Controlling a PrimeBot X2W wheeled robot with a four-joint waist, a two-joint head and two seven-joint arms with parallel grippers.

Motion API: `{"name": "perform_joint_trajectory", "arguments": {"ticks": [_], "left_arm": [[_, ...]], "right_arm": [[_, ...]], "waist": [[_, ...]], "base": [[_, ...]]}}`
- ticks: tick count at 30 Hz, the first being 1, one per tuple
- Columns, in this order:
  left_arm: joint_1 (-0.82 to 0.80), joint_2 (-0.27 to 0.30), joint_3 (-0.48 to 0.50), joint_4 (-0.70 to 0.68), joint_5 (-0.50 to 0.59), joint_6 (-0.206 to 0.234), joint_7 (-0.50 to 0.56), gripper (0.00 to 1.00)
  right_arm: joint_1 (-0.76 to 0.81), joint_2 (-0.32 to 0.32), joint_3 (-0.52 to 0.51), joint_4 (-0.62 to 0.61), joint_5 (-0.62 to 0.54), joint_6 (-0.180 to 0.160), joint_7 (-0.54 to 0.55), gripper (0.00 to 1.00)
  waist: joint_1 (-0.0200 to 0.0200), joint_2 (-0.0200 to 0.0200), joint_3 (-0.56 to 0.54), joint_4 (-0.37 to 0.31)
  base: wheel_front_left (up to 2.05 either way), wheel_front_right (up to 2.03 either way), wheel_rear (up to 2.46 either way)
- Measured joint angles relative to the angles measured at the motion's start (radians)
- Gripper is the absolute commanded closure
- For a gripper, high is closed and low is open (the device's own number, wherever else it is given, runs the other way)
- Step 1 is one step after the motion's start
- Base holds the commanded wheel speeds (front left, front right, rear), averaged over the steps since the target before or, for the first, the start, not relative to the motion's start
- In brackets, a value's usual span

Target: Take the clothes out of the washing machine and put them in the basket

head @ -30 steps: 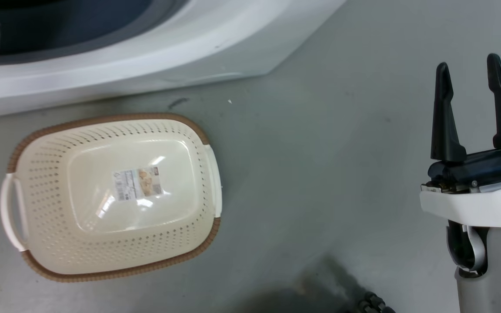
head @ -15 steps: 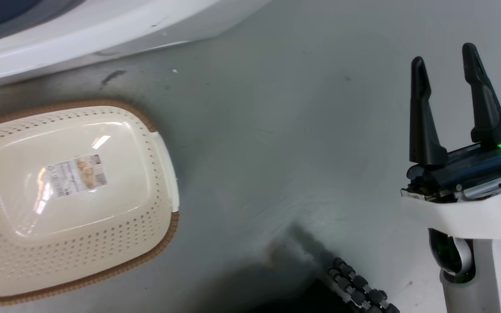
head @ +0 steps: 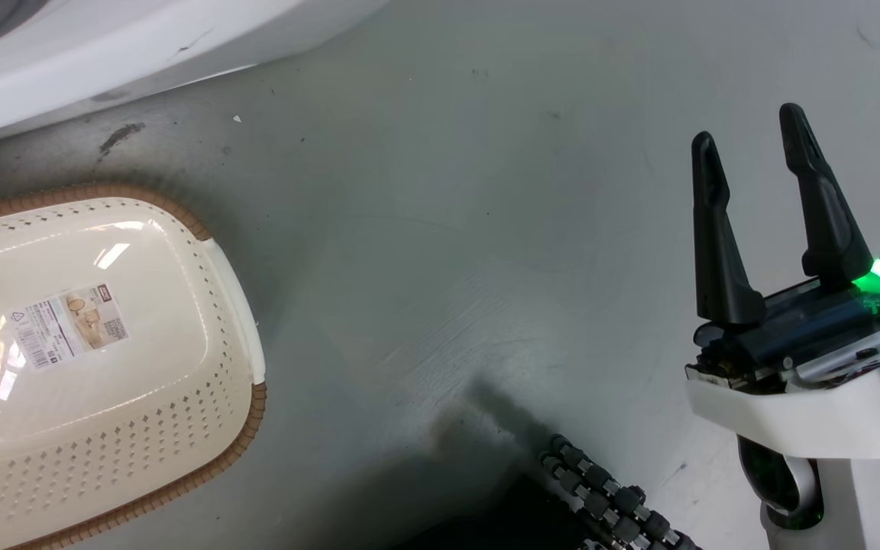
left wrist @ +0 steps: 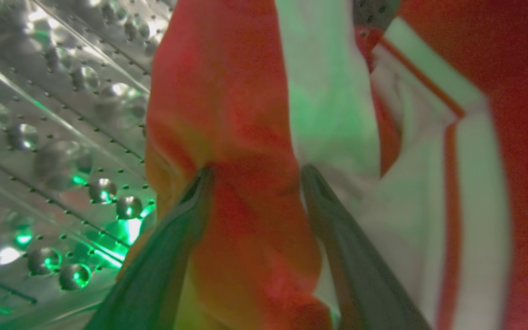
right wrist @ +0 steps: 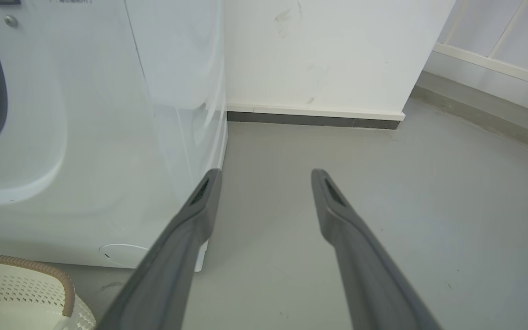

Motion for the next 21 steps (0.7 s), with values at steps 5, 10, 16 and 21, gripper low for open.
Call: {"name": "perform_joint_trajectory", "arguments": {"ticks": [5,10,16,21], "left_arm": [[-0.028,0.019,-0.039,0.007,-0.024,0.000,0.037,0.00],[-0.054,0.023,-0.063,0.025,-0.042,0.000,0.053,0.00],[-0.082,0.021,-0.095,0.033,-0.070,0.000,0.062,1.00],[-0.097,0.021,-0.114,0.035,-0.091,0.000,0.038,1.00]], "right_arm": [[0.009,0.000,0.003,-0.012,0.000,0.000,0.000,0.00],[0.023,0.000,0.006,-0.025,-0.009,0.000,0.000,0.00],[0.034,0.000,0.005,-0.037,-0.017,0.000,0.000,0.00],[0.032,0.000,0.005,-0.039,-0.018,0.000,0.000,0.00]], "waist": [[0.0000,0.0000,0.009,-0.004],[0.0000,0.0000,0.015,-0.006],[0.0000,0.0000,0.028,-0.001],[-0.0001,0.0000,0.035,0.005]], "base": [[0.00,0.00,0.00],[0.00,0.00,0.00],[0.00,0.00,0.00],[0.00,0.00,0.00]]}}
